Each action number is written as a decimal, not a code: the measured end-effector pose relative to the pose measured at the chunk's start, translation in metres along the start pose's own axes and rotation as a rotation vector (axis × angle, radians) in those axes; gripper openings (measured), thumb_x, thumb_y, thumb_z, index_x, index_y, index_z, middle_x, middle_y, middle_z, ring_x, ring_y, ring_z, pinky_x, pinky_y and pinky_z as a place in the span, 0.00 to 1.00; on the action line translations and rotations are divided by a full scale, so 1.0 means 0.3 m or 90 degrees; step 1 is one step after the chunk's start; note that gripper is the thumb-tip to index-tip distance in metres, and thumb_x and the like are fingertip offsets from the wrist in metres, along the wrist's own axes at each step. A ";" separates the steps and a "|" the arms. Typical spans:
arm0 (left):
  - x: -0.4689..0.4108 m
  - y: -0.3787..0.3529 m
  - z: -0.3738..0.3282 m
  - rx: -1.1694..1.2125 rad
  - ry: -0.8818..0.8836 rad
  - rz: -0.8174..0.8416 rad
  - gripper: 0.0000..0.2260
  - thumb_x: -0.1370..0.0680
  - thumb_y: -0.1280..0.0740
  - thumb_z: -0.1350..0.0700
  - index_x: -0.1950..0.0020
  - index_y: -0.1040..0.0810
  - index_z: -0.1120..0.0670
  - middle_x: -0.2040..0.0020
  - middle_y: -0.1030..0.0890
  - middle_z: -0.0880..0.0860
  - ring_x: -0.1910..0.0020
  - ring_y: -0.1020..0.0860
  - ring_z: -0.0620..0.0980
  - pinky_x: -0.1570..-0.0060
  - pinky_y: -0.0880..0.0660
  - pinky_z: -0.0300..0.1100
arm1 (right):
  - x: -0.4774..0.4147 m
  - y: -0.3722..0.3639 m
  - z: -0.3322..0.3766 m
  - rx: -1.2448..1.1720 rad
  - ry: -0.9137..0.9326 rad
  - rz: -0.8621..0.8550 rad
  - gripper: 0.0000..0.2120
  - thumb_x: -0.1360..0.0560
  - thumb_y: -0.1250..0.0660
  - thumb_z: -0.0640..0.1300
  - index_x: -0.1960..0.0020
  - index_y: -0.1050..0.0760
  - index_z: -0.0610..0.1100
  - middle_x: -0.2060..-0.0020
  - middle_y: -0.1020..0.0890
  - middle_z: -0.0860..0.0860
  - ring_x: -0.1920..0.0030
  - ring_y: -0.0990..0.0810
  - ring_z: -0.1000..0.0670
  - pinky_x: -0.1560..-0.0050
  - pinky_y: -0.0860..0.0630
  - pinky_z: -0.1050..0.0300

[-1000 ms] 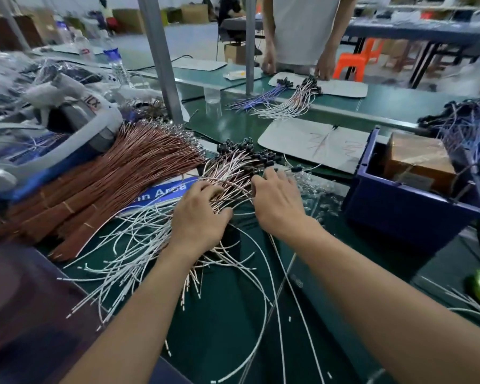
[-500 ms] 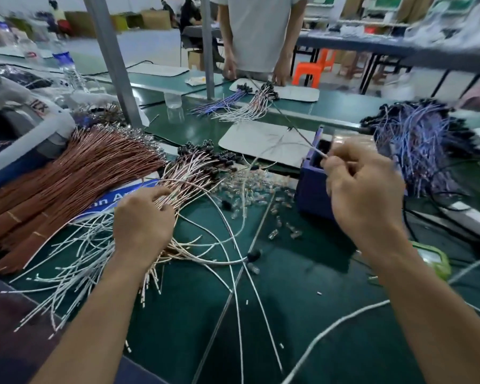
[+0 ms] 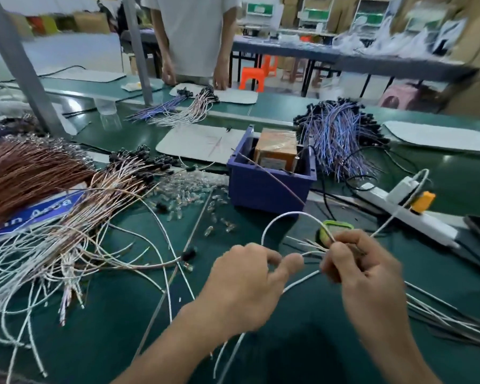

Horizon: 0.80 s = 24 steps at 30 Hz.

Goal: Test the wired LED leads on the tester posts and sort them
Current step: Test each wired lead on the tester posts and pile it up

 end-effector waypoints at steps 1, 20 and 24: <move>-0.013 -0.038 0.013 0.174 0.034 0.051 0.12 0.19 0.38 0.37 0.50 0.18 0.40 0.69 0.17 0.49 0.71 0.22 0.48 0.64 0.25 0.44 | 0.007 0.019 -0.015 0.014 -0.001 0.012 0.08 0.21 0.33 0.38 0.54 0.19 0.49 0.68 0.17 0.47 0.68 0.22 0.49 0.66 0.24 0.56; -0.138 -0.023 0.304 0.850 0.239 -0.146 0.15 0.15 0.38 0.56 0.57 0.20 0.61 0.71 0.23 0.54 0.76 0.29 0.46 0.77 0.31 0.35 | -0.025 -0.064 -0.009 0.335 0.048 0.162 0.16 0.30 0.24 0.40 0.49 0.16 0.60 0.52 0.20 0.71 0.45 0.25 0.72 0.47 0.37 0.82; -0.118 -0.016 0.315 0.761 0.225 -0.162 0.24 0.14 0.41 0.50 0.65 0.16 0.56 0.72 0.23 0.55 0.77 0.29 0.49 0.78 0.33 0.37 | -0.068 -0.247 0.017 0.297 0.067 0.210 0.13 0.25 0.28 0.44 0.45 0.18 0.60 0.53 0.17 0.64 0.50 0.21 0.64 0.49 0.29 0.75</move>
Point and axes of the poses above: each hand's wrist, its own x-axis away from the middle knuckle, its own y-axis out of the back of the hand, z = x × y, the point moved 10 cm from there along -x, towards the middle knuckle
